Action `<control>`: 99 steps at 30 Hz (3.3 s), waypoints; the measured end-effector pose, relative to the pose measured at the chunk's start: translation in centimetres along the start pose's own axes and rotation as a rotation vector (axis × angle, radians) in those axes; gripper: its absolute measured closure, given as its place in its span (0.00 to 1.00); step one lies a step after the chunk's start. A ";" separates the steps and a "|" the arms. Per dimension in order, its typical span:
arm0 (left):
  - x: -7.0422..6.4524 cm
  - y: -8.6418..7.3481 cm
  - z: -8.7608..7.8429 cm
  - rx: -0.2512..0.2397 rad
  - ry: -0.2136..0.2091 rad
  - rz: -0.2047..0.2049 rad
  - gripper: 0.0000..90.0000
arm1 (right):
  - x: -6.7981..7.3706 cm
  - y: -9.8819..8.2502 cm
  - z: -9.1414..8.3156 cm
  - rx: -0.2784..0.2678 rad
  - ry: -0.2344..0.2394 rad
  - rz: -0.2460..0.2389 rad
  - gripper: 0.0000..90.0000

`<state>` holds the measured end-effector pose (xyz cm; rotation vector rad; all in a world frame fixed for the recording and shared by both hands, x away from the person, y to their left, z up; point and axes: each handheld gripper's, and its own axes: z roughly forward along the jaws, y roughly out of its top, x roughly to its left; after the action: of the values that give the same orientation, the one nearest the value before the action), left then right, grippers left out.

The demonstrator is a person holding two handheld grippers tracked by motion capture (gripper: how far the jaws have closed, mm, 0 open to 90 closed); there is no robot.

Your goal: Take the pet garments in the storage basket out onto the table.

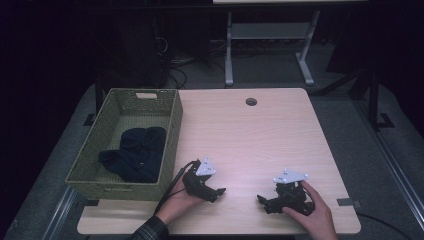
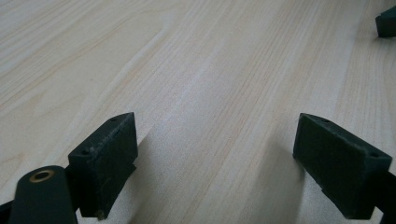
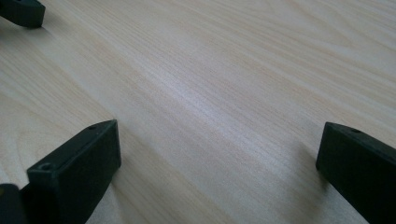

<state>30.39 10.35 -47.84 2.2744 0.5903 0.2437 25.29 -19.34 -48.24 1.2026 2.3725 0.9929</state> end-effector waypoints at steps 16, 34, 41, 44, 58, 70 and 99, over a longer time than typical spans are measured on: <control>0.1 0.1 0.0 0.006 0.001 -0.003 0.15 | 0.0 0.0 0.0 0.000 -0.001 0.001 0.00; 0.7 0.4 -0.7 0.016 0.022 -0.028 0.14 | 0.0 0.0 0.0 0.000 0.000 0.000 0.00; 0.8 0.7 -1.1 0.001 0.020 -0.043 0.14 | 0.0 0.0 0.0 -0.001 0.000 0.001 0.00; 0.9 0.9 -1.1 0.005 0.024 -0.037 0.14 | 0.0 0.0 0.0 -0.003 0.000 0.001 0.00; 1.1 1.5 -1.8 -0.007 0.009 -0.054 0.15 | 0.0 0.0 0.0 -0.002 0.001 0.003 0.00; 1.3 2.2 -2.4 -0.002 0.012 -0.056 0.15 | 0.0 0.0 0.0 -0.001 0.000 0.003 0.00; 1.6 4.1 -4.3 -0.025 -0.013 -0.074 0.15 | 0.0 0.0 0.0 0.000 0.001 0.004 0.00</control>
<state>31.71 11.37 -41.91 2.2237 0.6593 0.1994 25.25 -19.32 -48.23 1.2075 2.3713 0.9954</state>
